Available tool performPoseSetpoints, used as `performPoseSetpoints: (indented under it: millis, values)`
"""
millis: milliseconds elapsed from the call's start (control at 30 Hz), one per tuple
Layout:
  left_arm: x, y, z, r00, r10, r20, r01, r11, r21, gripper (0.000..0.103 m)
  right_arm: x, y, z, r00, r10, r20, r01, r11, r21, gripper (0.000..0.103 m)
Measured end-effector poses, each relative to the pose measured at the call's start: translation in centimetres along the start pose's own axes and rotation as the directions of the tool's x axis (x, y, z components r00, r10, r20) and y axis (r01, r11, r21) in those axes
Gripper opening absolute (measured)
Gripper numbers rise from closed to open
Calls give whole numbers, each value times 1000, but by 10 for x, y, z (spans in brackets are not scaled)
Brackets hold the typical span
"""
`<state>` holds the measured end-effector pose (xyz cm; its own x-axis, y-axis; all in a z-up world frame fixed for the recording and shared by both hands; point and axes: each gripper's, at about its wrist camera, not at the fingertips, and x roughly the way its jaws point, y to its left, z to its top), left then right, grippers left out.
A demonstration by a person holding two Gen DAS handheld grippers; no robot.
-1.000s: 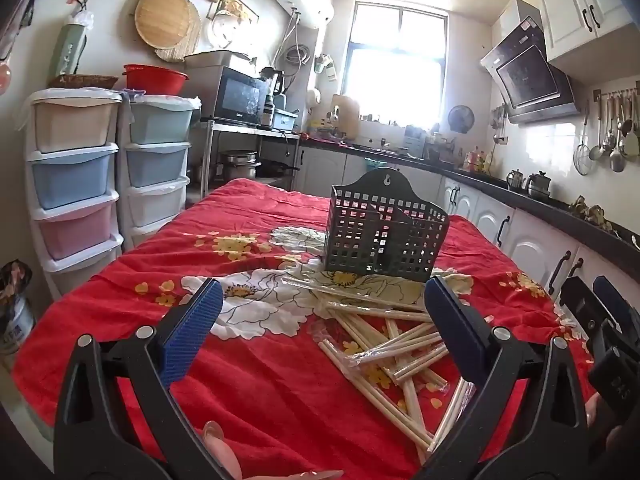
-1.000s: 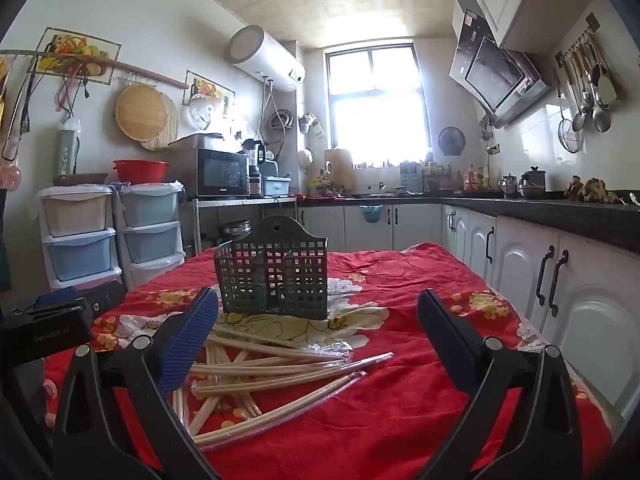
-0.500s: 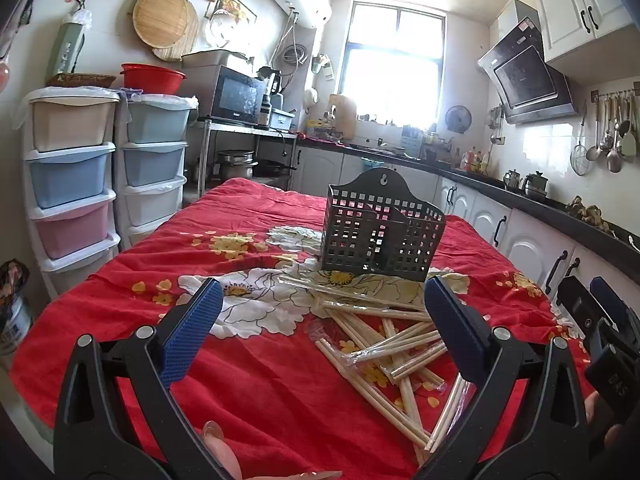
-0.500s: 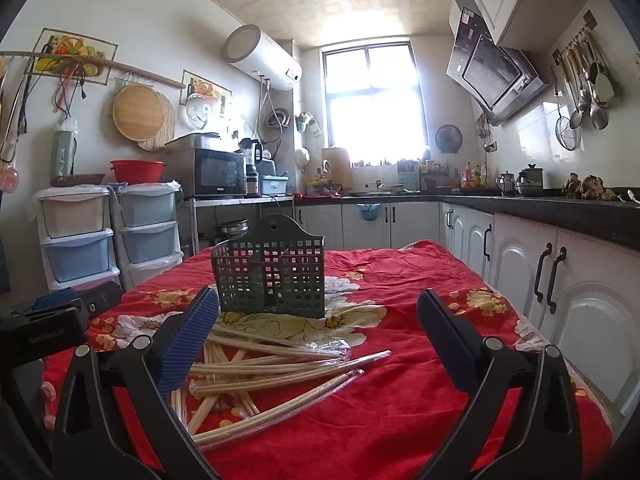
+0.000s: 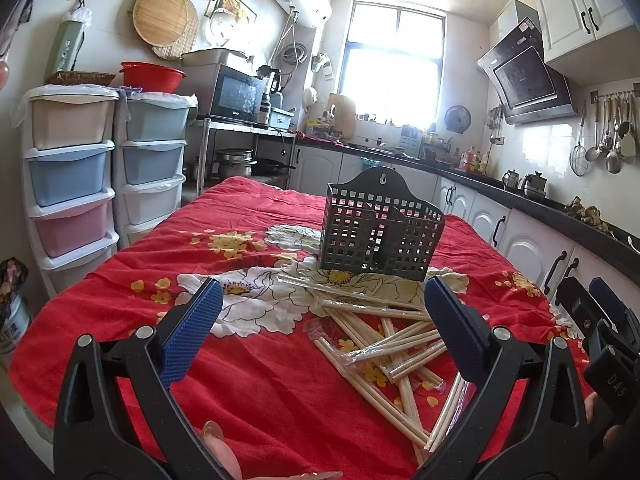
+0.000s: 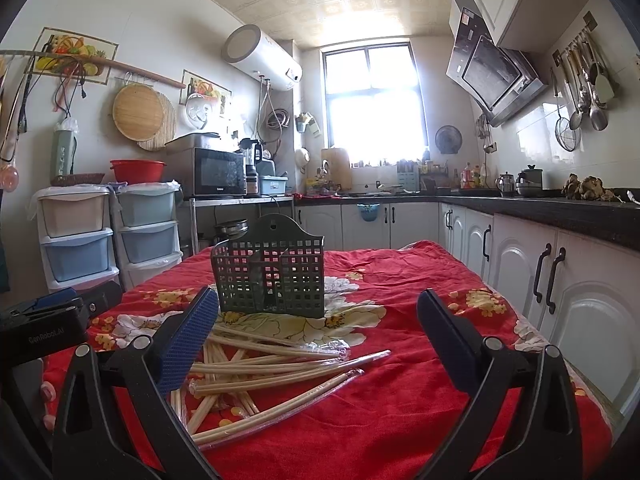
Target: Organize utensils
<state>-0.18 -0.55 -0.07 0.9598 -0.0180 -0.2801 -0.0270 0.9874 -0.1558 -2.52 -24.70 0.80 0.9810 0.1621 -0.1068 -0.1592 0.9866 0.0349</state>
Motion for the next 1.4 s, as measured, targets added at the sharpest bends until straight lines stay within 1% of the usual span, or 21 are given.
performPoseSetpoints:
  millis: [467, 700, 900, 967, 1100, 1200, 1267, 1400]
  values:
    - [0, 0, -3, 1000, 5, -6, -5, 1000, -3, 93, 2, 3, -3, 1000, 9, -15, -9, 1000, -6, 97]
    - [3, 14, -5, 999, 22, -28, -23, 999, -39, 93, 7, 10, -4, 998, 40, -50, -42, 999, -28, 97]
    - [8, 26, -1, 997, 38, -61, -42, 997, -68, 93, 15, 15, -2, 993, 66, -98, -70, 997, -42, 97]
    - [10, 30, 0, 997, 36, -75, -41, 996, -76, 93, 18, 17, 0, 991, 60, -117, -66, 996, -56, 97]
    - [15, 35, 5, 995, 18, -94, -26, 996, -87, 93, 27, 19, 4, 985, 59, -159, -72, 994, -81, 97]
    - [20, 37, 12, 994, -9, -108, -3, 995, -102, 93, 33, 17, 6, 981, 56, -185, -71, 994, -78, 97]
    - [25, 37, 17, 993, -11, -120, -1, 995, -101, 93, 40, 13, 8, 975, 56, -213, -72, 995, -67, 97]
    - [35, 36, 27, 990, -47, -136, 31, 992, -119, 93, 55, 2, 14, 962, 30, -273, -44, 998, -46, 97]
